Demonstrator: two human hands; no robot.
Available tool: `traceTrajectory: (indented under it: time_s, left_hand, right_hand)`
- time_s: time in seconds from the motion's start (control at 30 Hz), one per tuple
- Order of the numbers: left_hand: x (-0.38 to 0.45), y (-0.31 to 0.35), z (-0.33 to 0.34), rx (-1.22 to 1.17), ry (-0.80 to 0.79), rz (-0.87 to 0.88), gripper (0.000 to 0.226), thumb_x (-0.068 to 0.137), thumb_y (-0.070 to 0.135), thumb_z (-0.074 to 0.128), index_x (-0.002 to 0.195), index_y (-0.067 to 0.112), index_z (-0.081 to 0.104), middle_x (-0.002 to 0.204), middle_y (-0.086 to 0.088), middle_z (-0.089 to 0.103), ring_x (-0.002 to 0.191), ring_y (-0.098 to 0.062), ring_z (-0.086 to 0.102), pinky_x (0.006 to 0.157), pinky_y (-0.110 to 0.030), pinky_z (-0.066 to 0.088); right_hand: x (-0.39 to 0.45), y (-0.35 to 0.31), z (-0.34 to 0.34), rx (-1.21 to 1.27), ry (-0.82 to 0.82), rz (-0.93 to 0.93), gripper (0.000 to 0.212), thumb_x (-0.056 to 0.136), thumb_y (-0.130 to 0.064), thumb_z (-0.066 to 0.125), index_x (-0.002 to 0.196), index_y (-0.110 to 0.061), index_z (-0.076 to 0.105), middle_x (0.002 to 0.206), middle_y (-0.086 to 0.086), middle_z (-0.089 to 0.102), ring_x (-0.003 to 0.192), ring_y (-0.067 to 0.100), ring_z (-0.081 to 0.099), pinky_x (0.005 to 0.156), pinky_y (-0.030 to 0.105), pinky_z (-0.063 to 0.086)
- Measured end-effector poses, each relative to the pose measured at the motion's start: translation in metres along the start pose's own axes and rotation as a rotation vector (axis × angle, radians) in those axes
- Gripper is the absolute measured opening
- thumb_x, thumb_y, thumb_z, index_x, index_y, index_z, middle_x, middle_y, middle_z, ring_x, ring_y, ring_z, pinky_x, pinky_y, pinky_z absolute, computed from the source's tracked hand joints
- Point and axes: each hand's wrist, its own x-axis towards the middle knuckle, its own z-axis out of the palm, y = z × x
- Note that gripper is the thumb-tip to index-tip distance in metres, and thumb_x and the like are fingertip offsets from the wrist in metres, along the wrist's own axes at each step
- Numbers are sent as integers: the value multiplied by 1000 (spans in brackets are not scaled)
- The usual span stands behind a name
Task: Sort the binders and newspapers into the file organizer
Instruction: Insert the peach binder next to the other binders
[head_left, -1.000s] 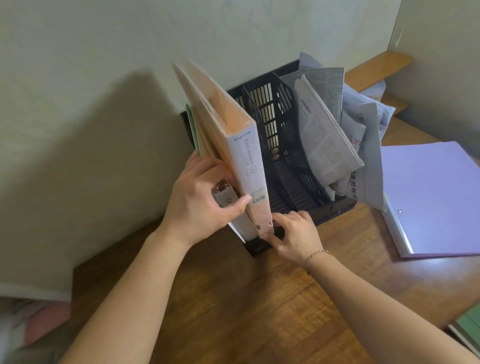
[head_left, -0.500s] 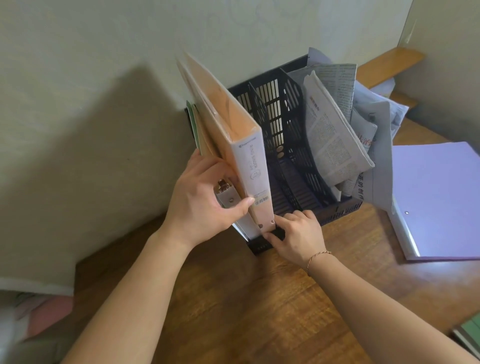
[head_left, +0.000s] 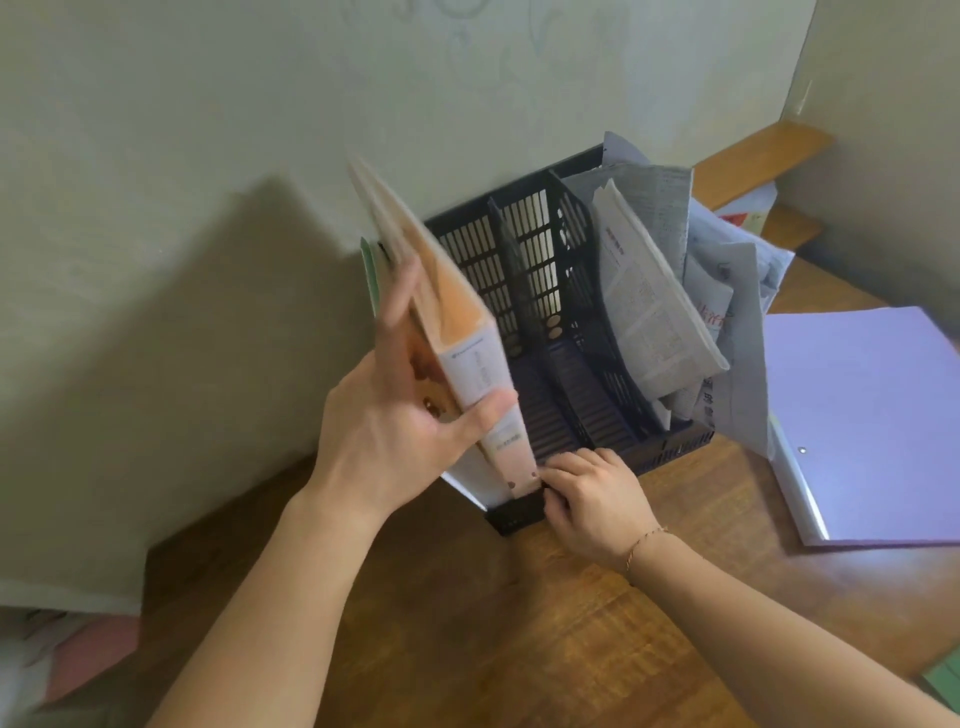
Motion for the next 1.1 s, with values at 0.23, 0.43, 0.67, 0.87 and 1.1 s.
traceTrajectory:
  time_s: [0.23,0.43,0.67,0.87,1.1]
  left_hand:
    - [-10,3,-5,-192,-13,-102,106,76,57,70,148,42,-7,139,31,36,113,6,59,70,-29,63]
    - [-13,9,-9,-180,-36,-226,108,71,52,72,143,55,-8,122,60,25,110,30,43,81,2,44]
    - [-14,17,-5,-238,7,-362,110,62,54,73,133,70,-9,120,43,32,96,16,55,73,-6,51]
    - [-14,16,-4,-144,-6,-326,112,68,52,71,139,61,-14,133,19,37,94,9,60,77,-25,60]
    - [-14,16,-2,-105,26,-334,108,73,68,66,136,64,-21,129,9,53,89,-9,69,79,-40,61]
  right_hand:
    - [162,-34,-105,774,204,230,54,82,15,44,126,-13,59,108,-1,64,93,15,60,88,25,50]
    - [253,-62,-145,324,-26,-122,72,76,-4,52,139,-36,44,135,-10,53,117,14,54,96,37,50]
    - [323,-72,-168,-171,-333,-694,122,57,-42,86,151,-26,11,160,-4,10,147,27,9,113,55,26]
    - [333,-82,-178,-381,-271,-855,60,71,-62,68,110,-19,57,122,7,58,115,28,52,92,43,46]
    - [319,-67,-164,-322,-280,-861,45,87,-59,52,85,-15,59,66,1,50,71,29,53,66,36,45]
